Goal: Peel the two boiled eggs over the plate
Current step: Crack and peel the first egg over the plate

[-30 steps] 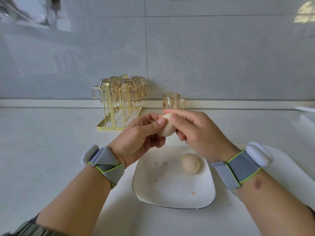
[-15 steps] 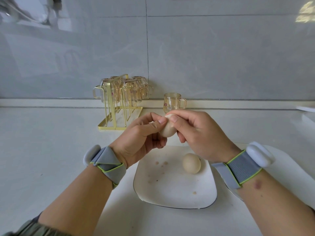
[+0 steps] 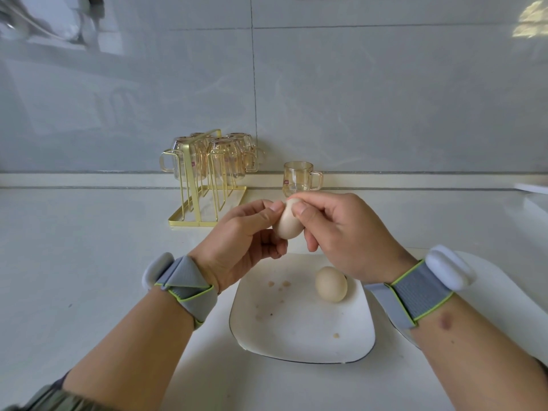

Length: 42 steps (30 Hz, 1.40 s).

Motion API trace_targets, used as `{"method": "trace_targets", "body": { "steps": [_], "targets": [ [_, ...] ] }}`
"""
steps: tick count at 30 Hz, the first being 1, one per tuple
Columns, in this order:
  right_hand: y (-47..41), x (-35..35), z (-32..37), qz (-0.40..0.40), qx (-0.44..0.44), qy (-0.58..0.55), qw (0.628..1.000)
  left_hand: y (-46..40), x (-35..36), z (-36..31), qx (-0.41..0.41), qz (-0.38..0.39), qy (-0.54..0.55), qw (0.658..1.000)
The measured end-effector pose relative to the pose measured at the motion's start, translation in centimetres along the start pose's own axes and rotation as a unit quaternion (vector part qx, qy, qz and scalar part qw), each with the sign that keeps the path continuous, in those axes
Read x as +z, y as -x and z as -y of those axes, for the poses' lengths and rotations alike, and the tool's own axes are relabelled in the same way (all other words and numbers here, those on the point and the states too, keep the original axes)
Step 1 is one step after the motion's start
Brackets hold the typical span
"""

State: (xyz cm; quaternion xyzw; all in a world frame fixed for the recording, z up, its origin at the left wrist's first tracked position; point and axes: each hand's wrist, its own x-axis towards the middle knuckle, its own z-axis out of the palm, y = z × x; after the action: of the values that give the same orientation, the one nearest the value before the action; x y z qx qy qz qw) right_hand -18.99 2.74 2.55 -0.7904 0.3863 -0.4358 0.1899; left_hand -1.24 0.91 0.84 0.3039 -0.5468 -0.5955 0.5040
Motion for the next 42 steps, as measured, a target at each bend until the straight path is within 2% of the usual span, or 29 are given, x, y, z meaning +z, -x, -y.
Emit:
{"method": "trace_targets", "body": {
  "steps": [6,14,22,32,38,42],
  "targets": [
    [-0.08,-0.07,-0.14,0.016,0.014,-0.080,0.997,0.05,-0.02,-0.24,0.009,-0.001,0.001,1.000],
    [-0.09,-0.05,-0.39,0.001,0.000,-0.031,1.000,0.19,0.00,-0.11,0.026,-0.011,-0.012,1.000],
    [-0.08,-0.25,-0.43,0.034,0.007,-0.117,0.993,0.14,-0.03,-0.20,0.029,-0.016,-0.010,0.999],
    [-0.13,0.13,-0.38,-0.012,-0.014,-0.094,0.995,0.19,-0.02,-0.31,0.038,-0.017,0.000,0.999],
    [-0.32,0.03,-0.72,0.012,0.032,-0.139,0.990,0.12,-0.14,-0.33,0.019,0.000,0.006,1.000],
    [-0.28,0.01,-0.78,0.007,0.026,-0.140,0.990,0.26,-0.12,-0.18,0.029,0.016,-0.002,0.999]
  ]
}}
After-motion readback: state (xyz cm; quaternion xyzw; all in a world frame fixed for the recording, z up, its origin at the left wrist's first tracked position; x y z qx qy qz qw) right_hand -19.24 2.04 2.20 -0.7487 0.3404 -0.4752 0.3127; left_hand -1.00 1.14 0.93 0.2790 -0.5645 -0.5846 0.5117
